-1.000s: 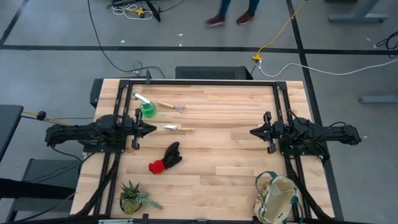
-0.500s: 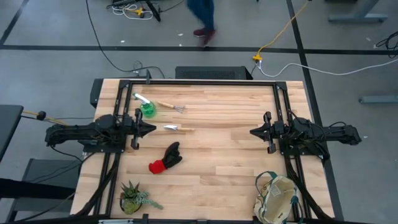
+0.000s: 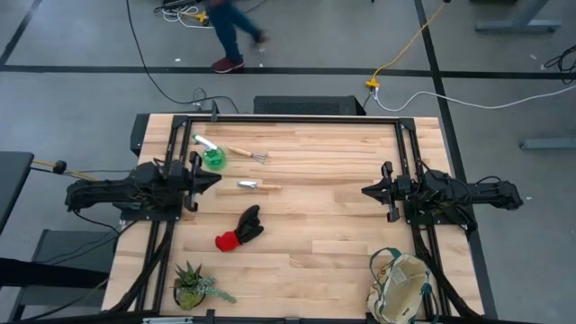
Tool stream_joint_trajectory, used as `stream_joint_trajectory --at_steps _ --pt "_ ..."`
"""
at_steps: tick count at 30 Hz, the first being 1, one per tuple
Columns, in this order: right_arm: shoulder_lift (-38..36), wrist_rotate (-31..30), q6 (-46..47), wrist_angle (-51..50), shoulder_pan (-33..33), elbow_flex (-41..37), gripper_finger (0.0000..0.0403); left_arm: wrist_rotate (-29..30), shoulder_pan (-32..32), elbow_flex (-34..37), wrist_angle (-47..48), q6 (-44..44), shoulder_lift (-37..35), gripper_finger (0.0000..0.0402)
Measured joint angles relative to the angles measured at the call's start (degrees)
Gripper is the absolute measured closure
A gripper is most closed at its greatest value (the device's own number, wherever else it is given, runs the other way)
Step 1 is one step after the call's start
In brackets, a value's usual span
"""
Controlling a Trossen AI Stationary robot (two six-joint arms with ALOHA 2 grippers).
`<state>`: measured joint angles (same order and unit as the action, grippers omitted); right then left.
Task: Pick & Place Garden tools in Gardening bag
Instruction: Put the green spray bottle into the gardening bag
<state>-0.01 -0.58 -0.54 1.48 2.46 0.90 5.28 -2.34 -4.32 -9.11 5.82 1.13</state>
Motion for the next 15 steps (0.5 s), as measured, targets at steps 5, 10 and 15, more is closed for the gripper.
stream_joint_trajectory --at_steps 5,10,15 --pt "0.00 0.00 0.00 -0.02 0.01 0.01 0.0373 2.72 0.01 -1.92 -0.03 0.01 0.00 0.0369" --pt "0.00 0.00 -0.02 0.00 0.01 0.01 0.0373 5.07 0.01 -3.59 0.01 0.01 0.00 0.0369" --pt "0.00 0.00 0.00 -0.02 0.00 0.01 0.0373 5.86 0.01 -4.81 0.04 -0.11 0.00 0.0369"
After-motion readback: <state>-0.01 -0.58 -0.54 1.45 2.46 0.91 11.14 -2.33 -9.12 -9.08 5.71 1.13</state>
